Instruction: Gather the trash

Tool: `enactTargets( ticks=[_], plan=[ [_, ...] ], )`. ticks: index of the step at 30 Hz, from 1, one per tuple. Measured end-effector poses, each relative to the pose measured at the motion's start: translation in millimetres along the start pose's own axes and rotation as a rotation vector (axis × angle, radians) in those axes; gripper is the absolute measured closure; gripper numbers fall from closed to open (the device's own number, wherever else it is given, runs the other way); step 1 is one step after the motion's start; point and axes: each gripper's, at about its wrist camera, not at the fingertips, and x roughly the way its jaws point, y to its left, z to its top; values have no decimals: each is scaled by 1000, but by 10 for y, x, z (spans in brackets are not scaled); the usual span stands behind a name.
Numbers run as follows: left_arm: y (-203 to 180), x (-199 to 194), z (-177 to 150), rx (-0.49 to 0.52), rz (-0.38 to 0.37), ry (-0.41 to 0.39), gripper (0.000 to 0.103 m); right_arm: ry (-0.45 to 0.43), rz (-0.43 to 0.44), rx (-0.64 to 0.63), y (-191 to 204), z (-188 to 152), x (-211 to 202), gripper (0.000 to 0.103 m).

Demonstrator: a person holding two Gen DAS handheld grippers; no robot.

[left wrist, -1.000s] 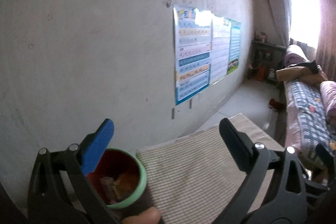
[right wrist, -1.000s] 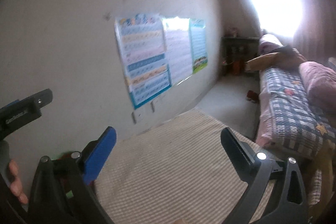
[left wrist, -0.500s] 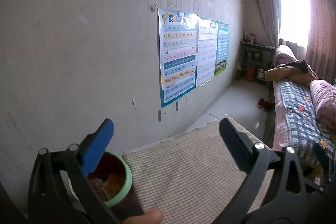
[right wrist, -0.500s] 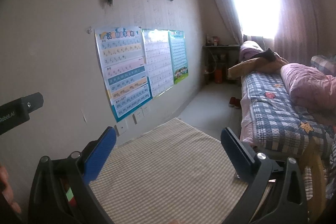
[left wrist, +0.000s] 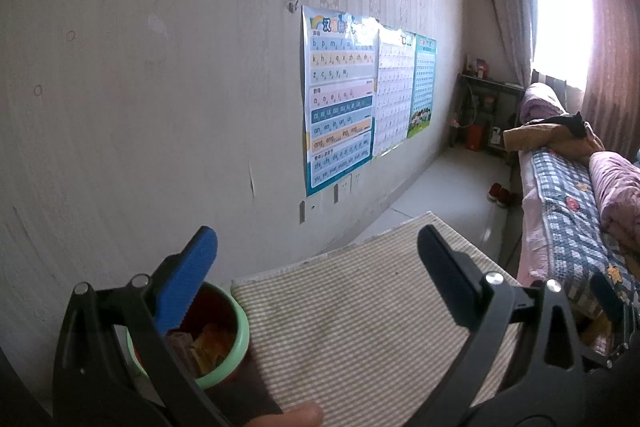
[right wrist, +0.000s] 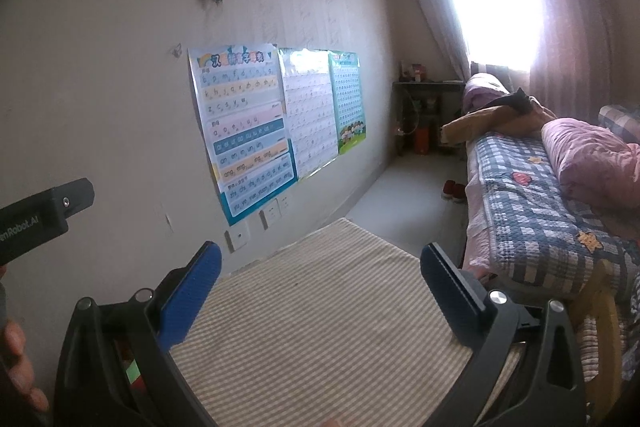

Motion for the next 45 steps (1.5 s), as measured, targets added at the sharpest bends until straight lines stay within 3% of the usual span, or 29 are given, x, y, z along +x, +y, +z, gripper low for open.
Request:
enactTargets(
  ticks=[45],
  plan=[
    [-3,18,-44,10,30,6,5,70,20,-2,100,-142,124,7]
  ],
)
